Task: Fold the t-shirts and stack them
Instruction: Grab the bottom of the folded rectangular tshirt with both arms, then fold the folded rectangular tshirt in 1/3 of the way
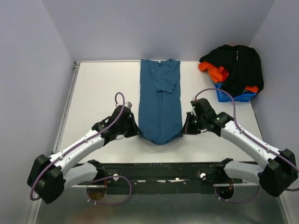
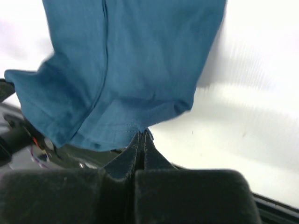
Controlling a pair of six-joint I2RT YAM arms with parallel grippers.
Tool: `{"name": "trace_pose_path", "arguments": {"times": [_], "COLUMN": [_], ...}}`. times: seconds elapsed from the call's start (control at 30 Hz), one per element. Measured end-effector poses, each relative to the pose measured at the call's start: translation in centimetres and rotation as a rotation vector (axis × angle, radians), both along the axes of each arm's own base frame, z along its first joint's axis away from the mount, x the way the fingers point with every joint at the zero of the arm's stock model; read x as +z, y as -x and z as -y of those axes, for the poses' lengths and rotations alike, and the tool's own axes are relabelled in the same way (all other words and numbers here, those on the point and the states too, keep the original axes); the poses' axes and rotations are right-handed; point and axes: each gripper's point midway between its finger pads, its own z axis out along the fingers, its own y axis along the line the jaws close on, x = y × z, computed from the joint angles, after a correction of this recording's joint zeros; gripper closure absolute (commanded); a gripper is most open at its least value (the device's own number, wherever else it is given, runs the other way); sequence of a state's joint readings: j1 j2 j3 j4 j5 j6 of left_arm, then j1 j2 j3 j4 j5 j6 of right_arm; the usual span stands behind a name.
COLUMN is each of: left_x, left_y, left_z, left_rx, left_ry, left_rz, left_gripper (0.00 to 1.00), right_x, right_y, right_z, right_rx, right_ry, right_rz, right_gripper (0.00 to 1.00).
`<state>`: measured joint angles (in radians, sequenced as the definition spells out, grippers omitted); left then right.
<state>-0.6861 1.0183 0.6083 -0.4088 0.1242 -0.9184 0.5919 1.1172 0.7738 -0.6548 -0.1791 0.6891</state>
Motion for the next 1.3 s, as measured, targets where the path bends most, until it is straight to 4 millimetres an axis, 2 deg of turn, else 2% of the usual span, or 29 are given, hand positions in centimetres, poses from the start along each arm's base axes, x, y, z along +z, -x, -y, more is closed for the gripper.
{"name": "trace_pose_path", "arguments": {"times": [0.17, 0.2, 0.3, 0.4, 0.53, 0.63, 0.7, 0.83, 1.0, 1.13, 1.3], "left_x": [2.9, 3.4, 4.2, 5.0, 5.9, 5.8, 5.4, 3.2, 1.0, 0.7, 1.6], "left_y": [-6.6, -8.4, -12.1, -15.3, -20.1, -22.5, -23.7, -25.7, -27.3, -28.4, -30.1], "left_z": [-0.6, -0.8, -1.2, -1.6, -2.5, -2.8, -3.0, -3.4, -2.9, -2.3, -1.8], "left_rx": [0.083, 0.104, 0.149, 0.187, 0.247, 0.271, 0.280, 0.283, 0.263, 0.251, 0.247], "left_ry": [-0.024, -0.038, -0.065, -0.078, -0.095, -0.105, -0.110, -0.119, -0.103, -0.088, -0.064], "left_rz": [0.083, 0.100, 0.140, 0.168, 0.199, 0.210, 0.210, 0.177, 0.143, 0.142, 0.169], "left_gripper": [1.00, 1.00, 1.00, 1.00, 1.00, 1.00, 1.00, 1.00, 1.00, 1.00, 1.00], "right_x": [3.2, 3.7, 4.5, 4.7, 3.7, 3.0, 2.7, 2.2, 1.2, 0.4, -0.2], "right_y": [-6.5, -7.7, -11.0, -14.1, -17.8, -20.5, -22.1, -24.7, -26.8, -27.5, -28.7], "right_z": [1.2, 1.6, 2.7, 3.4, 3.4, 3.0, 2.7, 2.3, 2.5, 3.0, 3.5], "right_rx": [-0.111, -0.129, -0.180, -0.215, -0.237, -0.244, -0.246, -0.247, -0.258, -0.266, -0.271], "right_ry": [0.012, 0.017, 0.035, 0.048, 0.063, 0.070, 0.070, 0.065, 0.065, 0.070, 0.063], "right_rz": [0.091, 0.105, 0.131, 0.131, 0.110, 0.099, 0.098, 0.100, 0.087, 0.068, 0.059], "right_gripper": [0.99, 0.99, 0.99, 0.99, 0.99, 0.99, 0.99, 0.99, 0.99, 0.99, 0.99]}}
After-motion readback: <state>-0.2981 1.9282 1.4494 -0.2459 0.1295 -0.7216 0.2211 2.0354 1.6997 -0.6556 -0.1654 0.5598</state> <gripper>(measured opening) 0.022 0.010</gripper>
